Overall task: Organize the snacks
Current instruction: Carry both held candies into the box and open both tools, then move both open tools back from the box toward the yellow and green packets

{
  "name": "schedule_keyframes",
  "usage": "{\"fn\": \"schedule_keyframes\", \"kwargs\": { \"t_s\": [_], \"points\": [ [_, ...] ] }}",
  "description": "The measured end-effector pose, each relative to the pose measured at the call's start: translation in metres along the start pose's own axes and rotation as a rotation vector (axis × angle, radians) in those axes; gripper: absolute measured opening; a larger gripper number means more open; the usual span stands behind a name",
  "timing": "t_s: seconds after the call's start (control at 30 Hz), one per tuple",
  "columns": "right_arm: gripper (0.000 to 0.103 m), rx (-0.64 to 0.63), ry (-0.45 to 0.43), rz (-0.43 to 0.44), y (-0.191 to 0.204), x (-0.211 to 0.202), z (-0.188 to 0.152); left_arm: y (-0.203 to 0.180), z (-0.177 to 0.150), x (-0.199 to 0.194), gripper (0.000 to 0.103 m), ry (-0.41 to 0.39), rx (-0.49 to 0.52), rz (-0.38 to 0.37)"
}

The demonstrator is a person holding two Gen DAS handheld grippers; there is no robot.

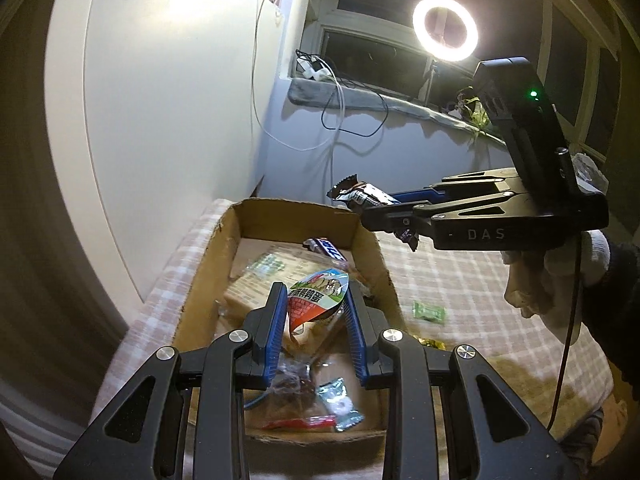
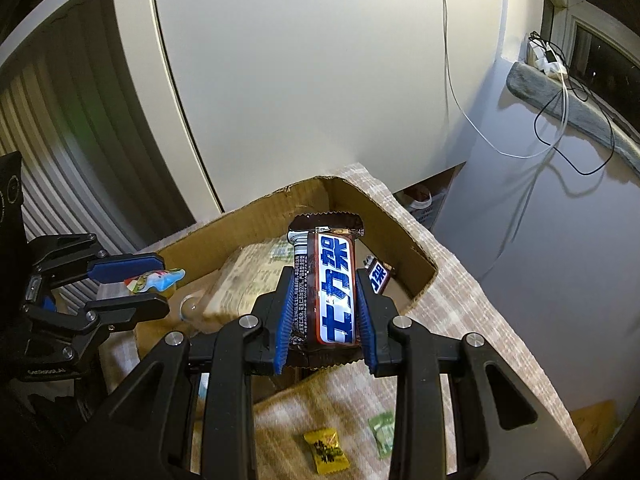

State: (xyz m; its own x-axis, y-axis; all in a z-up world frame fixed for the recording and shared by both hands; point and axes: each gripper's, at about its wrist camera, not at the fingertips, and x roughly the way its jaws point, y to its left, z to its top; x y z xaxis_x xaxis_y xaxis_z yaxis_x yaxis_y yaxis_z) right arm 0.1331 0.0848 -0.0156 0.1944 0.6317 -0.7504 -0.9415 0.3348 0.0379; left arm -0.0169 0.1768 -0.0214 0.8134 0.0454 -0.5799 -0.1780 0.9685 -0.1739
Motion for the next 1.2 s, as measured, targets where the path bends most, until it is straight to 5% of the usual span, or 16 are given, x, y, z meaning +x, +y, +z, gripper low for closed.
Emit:
{"fn": "schedule_keyframes", "kwargs": {
  "t_s": [0.73,0.77,0.83,0.9,1.03,1.2],
  "points": [
    [0.031,-0.012,-0.002,0.007,0.0,0.007,0.01,0.007,0.006,0.006,0.028,-0.007,0.001,0.011],
    [0.034,-0.011,-0.004,0.005,-0.001,0.006,0.01,0.007,0.006,0.005,0.028,-0.008,0.002,0.012],
    [0.057,-0.016,-0.019,-0.011,-0.001,0.003,0.012,0.006,0.007,0.005,0.035,-0.009,0.003,0.015],
    [0.065,-0.019,-0.032,-0.017,-0.001,0.0,0.013,0.007,0.007,0.005,0.039,-0.012,0.003,0.015],
    [0.077,-0.006,-0.049,-0.01,-0.002,-0.004,0.015,0.006,0.008,0.005,0.052,-0.016,0.004,0.022],
    [0.081,-0.018,-0.045,-0.023,0.0,-0.005,0.013,0.006,0.009,0.003,0.052,-0.02,0.006,0.024]
  ]
}}
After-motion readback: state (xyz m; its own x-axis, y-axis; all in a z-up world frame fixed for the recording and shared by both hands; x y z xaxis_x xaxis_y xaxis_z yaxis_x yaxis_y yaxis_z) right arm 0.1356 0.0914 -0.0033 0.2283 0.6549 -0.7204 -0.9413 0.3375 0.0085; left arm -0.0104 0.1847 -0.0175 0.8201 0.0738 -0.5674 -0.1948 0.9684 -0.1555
